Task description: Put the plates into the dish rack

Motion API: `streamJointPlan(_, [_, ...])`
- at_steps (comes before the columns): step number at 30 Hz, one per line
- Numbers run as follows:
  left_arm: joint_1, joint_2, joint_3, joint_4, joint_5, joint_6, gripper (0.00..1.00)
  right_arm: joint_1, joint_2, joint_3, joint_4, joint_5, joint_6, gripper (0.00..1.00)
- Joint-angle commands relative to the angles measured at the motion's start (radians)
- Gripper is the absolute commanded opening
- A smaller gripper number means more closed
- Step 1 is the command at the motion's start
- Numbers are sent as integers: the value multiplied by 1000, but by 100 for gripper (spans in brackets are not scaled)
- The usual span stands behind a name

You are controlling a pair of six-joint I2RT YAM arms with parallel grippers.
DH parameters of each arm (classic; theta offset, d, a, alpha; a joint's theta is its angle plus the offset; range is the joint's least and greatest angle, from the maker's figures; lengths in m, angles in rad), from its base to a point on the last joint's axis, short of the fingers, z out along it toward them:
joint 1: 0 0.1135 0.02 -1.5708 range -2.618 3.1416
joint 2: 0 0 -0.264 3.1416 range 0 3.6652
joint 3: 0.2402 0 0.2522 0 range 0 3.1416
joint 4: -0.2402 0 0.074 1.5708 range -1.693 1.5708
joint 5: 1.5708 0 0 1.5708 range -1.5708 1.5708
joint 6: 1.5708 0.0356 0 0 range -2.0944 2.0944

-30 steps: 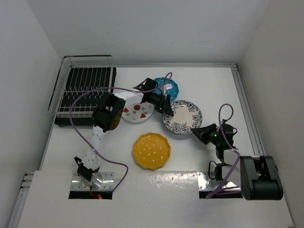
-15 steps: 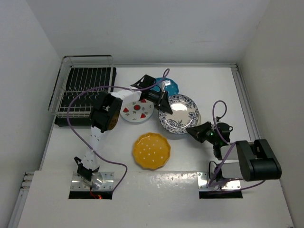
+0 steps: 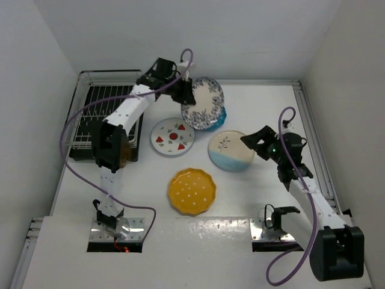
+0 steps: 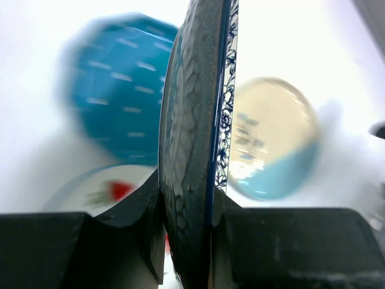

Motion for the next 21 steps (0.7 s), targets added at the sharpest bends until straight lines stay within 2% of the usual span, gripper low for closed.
streamJointPlan(1, [61, -176, 163, -11, -138, 122, 0, 4, -29, 54, -166, 106, -109, 76])
streamJointPlan(4, [113, -198, 298, -109, -276, 189, 0, 3, -23, 66, -166, 101, -114, 76])
streamJointPlan(5, [142, -207, 320, -131, -367, 238, 0, 4, -18, 66, -167, 97, -117, 76])
streamJointPlan(9, [242, -278, 331, -185, -607, 352, 0, 15, 9, 77, -154, 60, -128, 76])
streamJointPlan(11, [322, -334, 275, -185, -687, 410, 0, 32, 49, 95, -154, 39, -147, 76])
streamJointPlan(17, [560, -465, 49, -185, -664, 531, 0, 96, 133, 184, -163, -9, -203, 76])
streamJointPlan(21, [731, -485, -10, -185, -641, 558, 0, 162, 219, 301, -207, -15, -221, 76])
